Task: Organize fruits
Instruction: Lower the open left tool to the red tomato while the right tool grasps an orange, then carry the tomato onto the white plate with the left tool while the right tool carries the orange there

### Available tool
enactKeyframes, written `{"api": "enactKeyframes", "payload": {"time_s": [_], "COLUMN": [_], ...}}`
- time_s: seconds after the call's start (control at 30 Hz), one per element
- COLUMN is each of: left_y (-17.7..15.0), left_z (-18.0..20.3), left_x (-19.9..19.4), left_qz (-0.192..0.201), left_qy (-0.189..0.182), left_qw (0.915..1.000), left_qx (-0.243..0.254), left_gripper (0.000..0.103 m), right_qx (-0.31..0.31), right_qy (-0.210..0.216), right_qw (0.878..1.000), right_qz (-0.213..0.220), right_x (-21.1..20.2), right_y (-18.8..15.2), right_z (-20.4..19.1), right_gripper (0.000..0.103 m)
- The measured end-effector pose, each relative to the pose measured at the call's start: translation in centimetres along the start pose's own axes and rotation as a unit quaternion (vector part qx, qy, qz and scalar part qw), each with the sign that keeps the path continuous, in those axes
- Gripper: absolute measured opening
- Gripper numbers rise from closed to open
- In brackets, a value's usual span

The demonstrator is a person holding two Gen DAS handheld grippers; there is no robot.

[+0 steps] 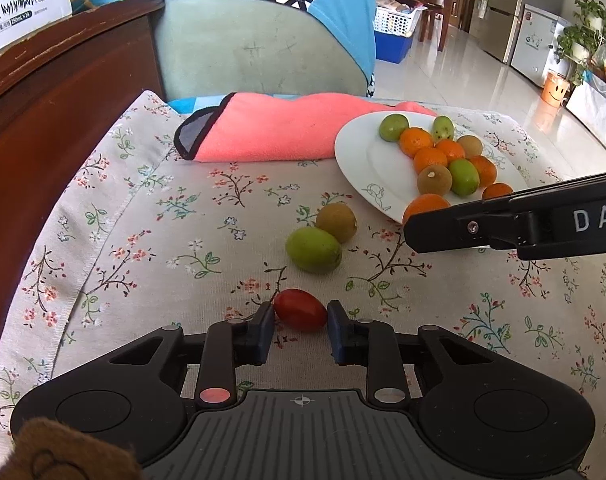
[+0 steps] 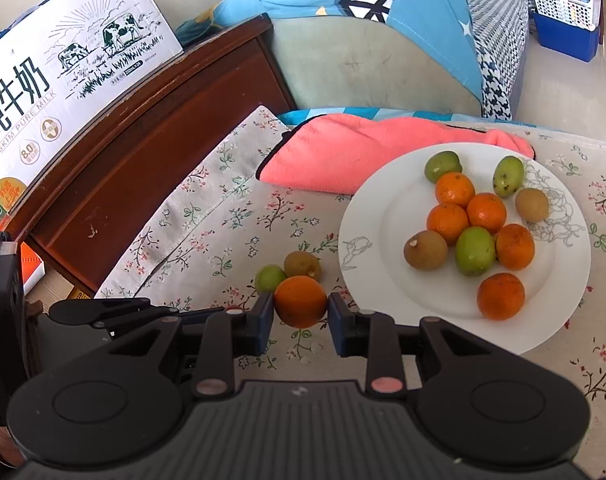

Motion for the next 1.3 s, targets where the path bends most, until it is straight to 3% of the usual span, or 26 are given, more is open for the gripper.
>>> {"api": "enactKeyframes", "payload": {"time_s": [0.53,0.9,1.07,1.3], "left_y": [3.7,7.2,9.0,10.2], "left_z": [1.5,4.1,4.6,4.9], "left_x": [-4.6,-6.2,-5.3,-2.9], "left_qz": [0.06,0.084,0.083,0.061], "left_qy": [-0.018,-0.038,-0.037,-0.028], "left_qw": [0.9978,0.9956,0.9957,0.997], "left_qx": [-0.021,-0.015,-0.02,-0.038], "left_gripper": [0.026,0.026,0.026,0.026], "right_qx": [0.022,0.061,0.09,0.084], "right_qy": [0.015,-0.013,-0.004,-0.005], "right_qw": [0.998,0.993,0.992,0.995], "right_qz": [0.055,0.1,0.085,0.054], "right_x": [-4.9,-9.4,-9.4,-7.6], "right_y": [1.8,3.3,2.5,1.4], "right_z": [2.1,6.0,7.4,7.1], "right_gripper": [0.03,0.03,0.03,0.03]}}
Point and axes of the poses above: each gripper's, at about its wrist camera, not at the fingertips, and x roughly the way its jaws point, z to its right, y to its top, the point moved 7 cm from there along x, roughly the way its jaws point, and after that the axes turned 13 degrees about -z, right-handed, at the moved point
